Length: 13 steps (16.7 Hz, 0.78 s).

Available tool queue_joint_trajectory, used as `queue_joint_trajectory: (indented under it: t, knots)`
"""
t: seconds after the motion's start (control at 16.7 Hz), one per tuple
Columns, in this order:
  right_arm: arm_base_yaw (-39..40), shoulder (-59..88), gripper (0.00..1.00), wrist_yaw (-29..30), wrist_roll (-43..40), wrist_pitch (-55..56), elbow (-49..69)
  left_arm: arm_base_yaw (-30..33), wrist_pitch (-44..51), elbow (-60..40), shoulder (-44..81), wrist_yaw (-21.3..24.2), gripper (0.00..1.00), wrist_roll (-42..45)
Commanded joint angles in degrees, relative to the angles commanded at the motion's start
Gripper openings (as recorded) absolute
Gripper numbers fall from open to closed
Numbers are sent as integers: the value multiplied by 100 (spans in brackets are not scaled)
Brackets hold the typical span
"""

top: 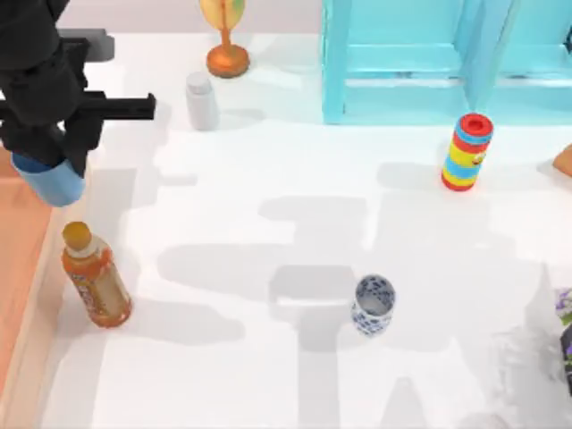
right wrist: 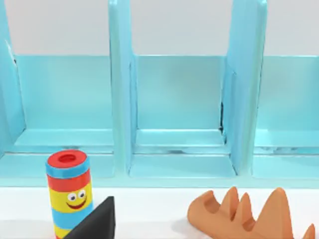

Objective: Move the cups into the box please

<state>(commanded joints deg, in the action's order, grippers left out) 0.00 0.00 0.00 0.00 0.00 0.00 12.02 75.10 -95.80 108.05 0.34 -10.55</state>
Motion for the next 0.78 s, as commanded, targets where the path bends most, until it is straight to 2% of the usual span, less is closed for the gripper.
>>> queue_joint_trajectory:
  t: [0.24, 0.42, 0.6, 0.78]
  knots:
    - [0, 0, 100, 0, 0, 0, 0, -1532, 182, 975, -1091, -38, 0, 1232]
    - [0, 0, 100, 0, 0, 0, 0, -2369, 324, 1801, -1972, -115, 0, 1960]
    - [0, 0, 100, 0, 0, 0, 0, -2670, 398, 2459, -2698, -169, 0, 2391]
    - [0, 0, 100, 0, 0, 0, 0, -2597, 399, 2714, -2964, -189, 0, 2549]
